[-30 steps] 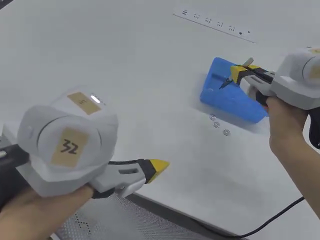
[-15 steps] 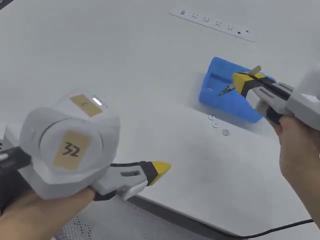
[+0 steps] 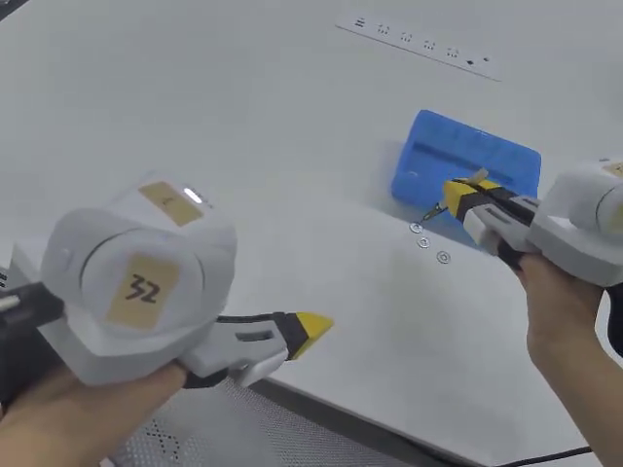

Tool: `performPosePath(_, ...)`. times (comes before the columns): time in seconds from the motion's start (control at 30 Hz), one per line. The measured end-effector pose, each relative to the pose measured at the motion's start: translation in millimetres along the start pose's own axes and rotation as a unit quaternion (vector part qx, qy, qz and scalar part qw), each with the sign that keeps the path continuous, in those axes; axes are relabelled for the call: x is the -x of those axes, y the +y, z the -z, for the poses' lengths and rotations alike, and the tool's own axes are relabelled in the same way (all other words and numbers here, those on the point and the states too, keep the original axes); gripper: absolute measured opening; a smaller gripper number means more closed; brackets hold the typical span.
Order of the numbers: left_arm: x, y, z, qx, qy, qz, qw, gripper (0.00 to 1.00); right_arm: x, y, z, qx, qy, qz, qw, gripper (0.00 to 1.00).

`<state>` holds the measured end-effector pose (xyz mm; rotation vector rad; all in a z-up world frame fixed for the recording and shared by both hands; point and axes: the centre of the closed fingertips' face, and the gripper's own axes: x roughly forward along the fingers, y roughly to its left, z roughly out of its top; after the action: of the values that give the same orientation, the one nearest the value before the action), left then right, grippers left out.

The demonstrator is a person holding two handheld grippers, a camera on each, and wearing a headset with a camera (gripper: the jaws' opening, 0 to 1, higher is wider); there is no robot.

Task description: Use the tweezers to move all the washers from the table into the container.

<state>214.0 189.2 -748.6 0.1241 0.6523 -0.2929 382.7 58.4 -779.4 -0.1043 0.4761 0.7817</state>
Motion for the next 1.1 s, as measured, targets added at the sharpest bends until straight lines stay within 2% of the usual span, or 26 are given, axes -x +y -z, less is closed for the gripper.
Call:
performPosePath(0.33,0.1,1.8,1.5,-0.002,0.005,-0.003,1.0,0.99,-4.3,2.7,7.3,0.01,0.013,0.001,0.9999,0.01)
performPosePath(0.5,-1.0,1.0,1.0,-0.004,0.006,-0.003,1.0,0.99,-3.1,1.0,6.5,0.014,0.01,0.005,0.9998,0.01)
performPosePath(0.63,-1.5,-1.1,1.8,-0.005,0.007,-0.001,1.0,0.99,-2.4,5.8,7.6,0.039,0.012,0.002,0.9992,0.01)
performPosePath(0.67,-2.1,-2.1,1.3,-0.005,0.007,0.0,1.0,0.99,-2.8,11.4,8.8,0.062,0.017,-0.004,0.998,0.0)
performPosePath(0.73,-2.6,-2.4,0.9,-0.008,0.007,0.001,0.9999,0.99,-3.4,11.4,8.9,0.094,0.022,0.002,0.9953,0.0)
performPosePath(0.8,-2.4,-1.9,0.4,-0.009,0.006,0.0,0.9999,0.99,-4.8,14.9,9.7,0.101,0.027,-0.005,0.9945,0.0)
performPosePath(0.93,-1.2,-0.8,0.7,-0.008,0.005,-0.001,1.0,0.99,-6.1,13.1,9.3,0.101,0.031,-0.006,0.9944,0.0)
performPosePath(1.1,0.1,0.5,0.3,-0.009,0.003,-0.002,1.0,0.99,-4.4,4.2,8.2,0.065,0.029,0.0,0.9975,0.0)
